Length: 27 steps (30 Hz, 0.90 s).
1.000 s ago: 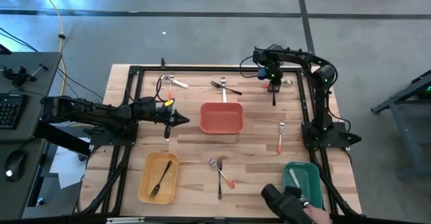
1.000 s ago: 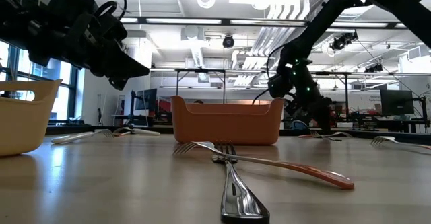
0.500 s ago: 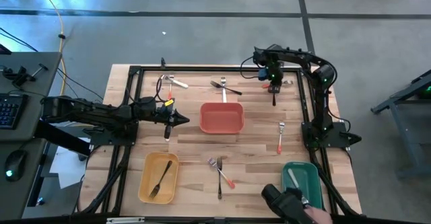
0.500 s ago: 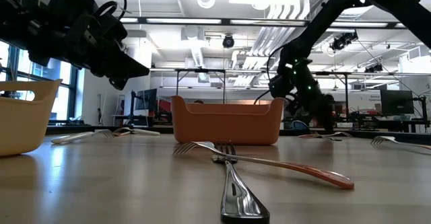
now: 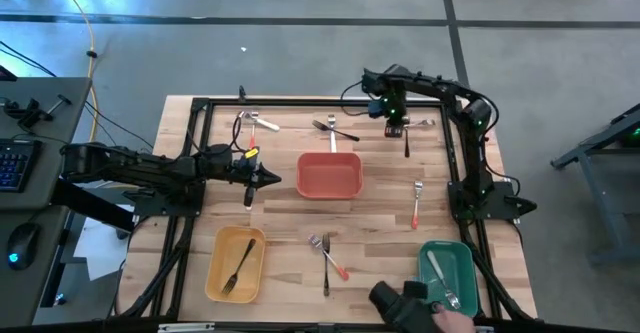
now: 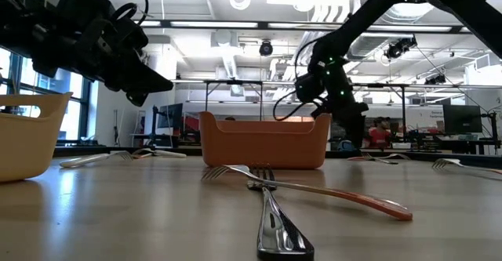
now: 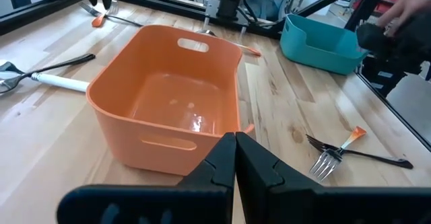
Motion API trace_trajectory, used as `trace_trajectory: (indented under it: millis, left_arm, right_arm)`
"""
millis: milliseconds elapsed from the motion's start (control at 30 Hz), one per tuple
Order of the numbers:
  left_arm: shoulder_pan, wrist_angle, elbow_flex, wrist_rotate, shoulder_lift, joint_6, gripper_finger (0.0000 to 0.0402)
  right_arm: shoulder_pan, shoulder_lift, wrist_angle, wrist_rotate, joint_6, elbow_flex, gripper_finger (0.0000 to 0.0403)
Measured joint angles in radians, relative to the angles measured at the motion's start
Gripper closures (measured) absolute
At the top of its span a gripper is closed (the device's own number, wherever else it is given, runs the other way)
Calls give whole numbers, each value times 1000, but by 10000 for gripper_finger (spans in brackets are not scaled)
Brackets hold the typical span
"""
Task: Sort silverware by color (type)
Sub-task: Put the top right orange fork into the orange bin
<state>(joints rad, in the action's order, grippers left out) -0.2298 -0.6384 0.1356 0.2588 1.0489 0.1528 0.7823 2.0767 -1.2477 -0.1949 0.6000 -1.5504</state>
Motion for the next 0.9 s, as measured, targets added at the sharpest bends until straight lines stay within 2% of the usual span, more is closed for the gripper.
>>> trace_trajectory:
  millis: [333, 533, 900]
  left_arm:
    - [0, 13, 0, -1, 0, -6, 401]
    - [0, 28, 0, -1, 0, -7, 401]
    - [0, 43, 0, -3, 0, -42, 401]
  right_arm:
    - [-59, 100, -19, -149, 19, -34, 250]
    - [-67, 154, -28, -135, 11, -104, 247]
    - [-65, 162, -36, -119, 22, -91, 259]
